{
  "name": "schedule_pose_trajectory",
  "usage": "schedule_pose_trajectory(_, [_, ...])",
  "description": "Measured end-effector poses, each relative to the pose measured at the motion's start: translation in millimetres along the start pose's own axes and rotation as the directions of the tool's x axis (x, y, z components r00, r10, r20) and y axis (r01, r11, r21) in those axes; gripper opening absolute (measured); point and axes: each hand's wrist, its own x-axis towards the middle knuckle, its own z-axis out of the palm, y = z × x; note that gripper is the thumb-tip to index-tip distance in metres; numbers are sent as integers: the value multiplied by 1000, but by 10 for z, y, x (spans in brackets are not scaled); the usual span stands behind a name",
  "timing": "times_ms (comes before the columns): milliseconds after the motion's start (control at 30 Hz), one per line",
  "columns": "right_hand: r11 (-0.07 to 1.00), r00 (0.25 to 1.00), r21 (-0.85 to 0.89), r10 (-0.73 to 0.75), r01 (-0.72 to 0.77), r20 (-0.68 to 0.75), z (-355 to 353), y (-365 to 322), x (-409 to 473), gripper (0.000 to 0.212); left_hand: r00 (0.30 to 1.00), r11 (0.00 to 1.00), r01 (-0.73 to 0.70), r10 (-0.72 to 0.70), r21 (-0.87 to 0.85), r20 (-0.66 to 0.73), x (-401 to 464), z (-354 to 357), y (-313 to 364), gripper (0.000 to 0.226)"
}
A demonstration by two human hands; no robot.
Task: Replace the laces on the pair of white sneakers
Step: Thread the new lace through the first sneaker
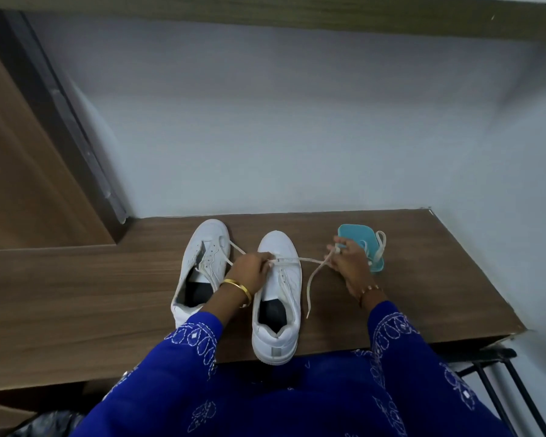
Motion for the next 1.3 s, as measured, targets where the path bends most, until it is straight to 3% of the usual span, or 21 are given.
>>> schedule_pose_trajectory(133, [875,1000,-483,-17,19,7,-84,256,-9,25,993,998,15,-23,-64,-120,13,-19,-40,21])
schedule_pose_trajectory(200, [742,998,-668,-22,52,53,-85,344,-62,26,980,993,52,-71,-108,-188,19,-41,-85,17])
schedule_pose_trajectory(300, [549,986,-830,-167,97,5,-3,419,-157,36,934,962,125,-197,-243,-299,32,-61,-177,17])
schedule_pose_trajectory(400, [506,935,-841,-353,192,1,120,404,-256,32,868,913,199,-332,-355,-369,27,-92,-246,19])
schedule_pose_trajectory(467, [455,858,-824,-509,338,70,184,383,-289,16,846,918,235,-356,-320,-398,34,-101,-312,20])
schedule_pose_trajectory(533, [382,809,-807,-558,450,187,225,383,-304,4,864,939,254,-328,-233,-383,26,-95,-340,20])
schedule_pose_trajectory(600, [302,795,-797,-511,523,327,274,466,-305,16,900,970,233,-240,-65,-365,3,-62,-316,20])
schedule_pose_trajectory(667, [305,799,-766,-432,566,418,321,591,-290,13,934,988,153,-134,32,-332,-16,-9,-280,17])
schedule_pose_trajectory(800, [358,812,-736,-357,575,461,293,718,-287,8,985,998,-24,14,-58,-173,-56,105,-107,28])
schedule_pose_trajectory(900, [363,820,-737,-314,570,479,254,595,-349,20,984,978,32,-67,-207,-164,-63,170,-68,27])
schedule_pose_trajectory(1000, [285,820,-770,-229,572,524,227,694,-320,24,965,945,134,-193,-298,-179,-38,186,-92,17])
schedule_pose_trajectory(1200, [287,815,-766,-118,576,568,199,792,-305,6,926,966,230,-255,-121,-280,21,102,-204,16])
schedule_pose_trajectory(1300, [160,783,-774,-253,613,568,212,785,-274,17,936,971,240,-229,11,-268,27,80,-175,20])
